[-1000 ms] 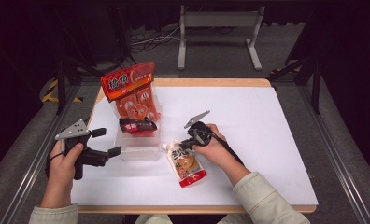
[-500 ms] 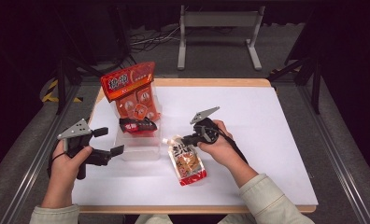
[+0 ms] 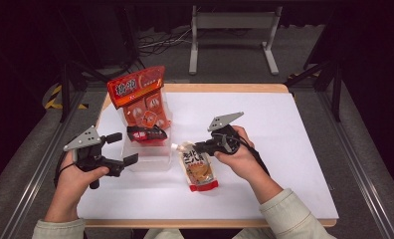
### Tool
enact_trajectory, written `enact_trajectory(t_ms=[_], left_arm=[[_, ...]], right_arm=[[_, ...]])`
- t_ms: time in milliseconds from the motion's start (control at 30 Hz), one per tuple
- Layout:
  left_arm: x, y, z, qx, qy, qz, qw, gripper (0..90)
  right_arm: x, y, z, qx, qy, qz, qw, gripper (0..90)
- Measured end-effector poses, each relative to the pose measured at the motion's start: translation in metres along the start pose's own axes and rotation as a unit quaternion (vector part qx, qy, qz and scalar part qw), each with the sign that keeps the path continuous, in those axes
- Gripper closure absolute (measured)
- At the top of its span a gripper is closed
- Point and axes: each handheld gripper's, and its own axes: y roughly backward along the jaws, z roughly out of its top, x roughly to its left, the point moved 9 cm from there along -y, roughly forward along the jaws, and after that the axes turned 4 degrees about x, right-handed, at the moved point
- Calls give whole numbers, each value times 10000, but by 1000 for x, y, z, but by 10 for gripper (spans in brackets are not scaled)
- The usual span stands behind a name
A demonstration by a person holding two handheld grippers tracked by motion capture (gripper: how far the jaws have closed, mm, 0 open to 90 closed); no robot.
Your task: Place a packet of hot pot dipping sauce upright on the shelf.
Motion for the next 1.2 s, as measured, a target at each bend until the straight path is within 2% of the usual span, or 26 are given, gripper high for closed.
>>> enact_trajectory(t_ms=[100, 167, 233, 333, 433, 500, 700, 733, 867, 933, 1067, 1200], left_arm=[[-2, -1, 1, -32, -62, -25, 10000, 24], [-2, -1, 2, -27, -140, -23, 9999, 32], [-4, -1, 2, -7, -105, -62, 9999, 35], [-4, -3, 2, -8, -169, -76, 9998, 47], [-9, -4, 3, -64, -226, -200, 9995, 56], [-11, -5, 5, -89, -338, -218, 9991, 61], [-15, -10, 6, -107, -417, -284, 9987, 66], [-18, -12, 6, -109, -416, -362, 9984, 66], [-23, -15, 7, -209, -395, -523, 9976, 64], [-24, -17, 9, -280, -443, -546, 9971, 65], [-29, -20, 12, -413, -390, -680, 9961, 79], [-36, -24, 15, -661, -286, -981, 9926, 87]], right_arm=[[3, 3, 4, -65, 53, 10, 10000, 880], [8, 5, 9, -71, 183, 33, 9998, 881], [9, 5, 11, -79, 204, 38, 9998, 881], [15, 9, 19, -158, 327, 79, 9993, 882], [19, 12, 26, -248, 431, 55, 9987, 882], [20, 15, 30, -300, 467, 54, 9984, 881], [26, 19, 43, -435, 674, 132, 9967, 881], [31, 21, 48, -516, 757, 162, 9957, 881], [36, 24, 55, -643, 844, 192, 9942, 881], [39, 26, 58, -725, 864, 215, 9934, 881], [45, 30, 65, -943, 926, 311, 9907, 881], [52, 33, 71, -1113, 1014, 441, 9876, 881]])
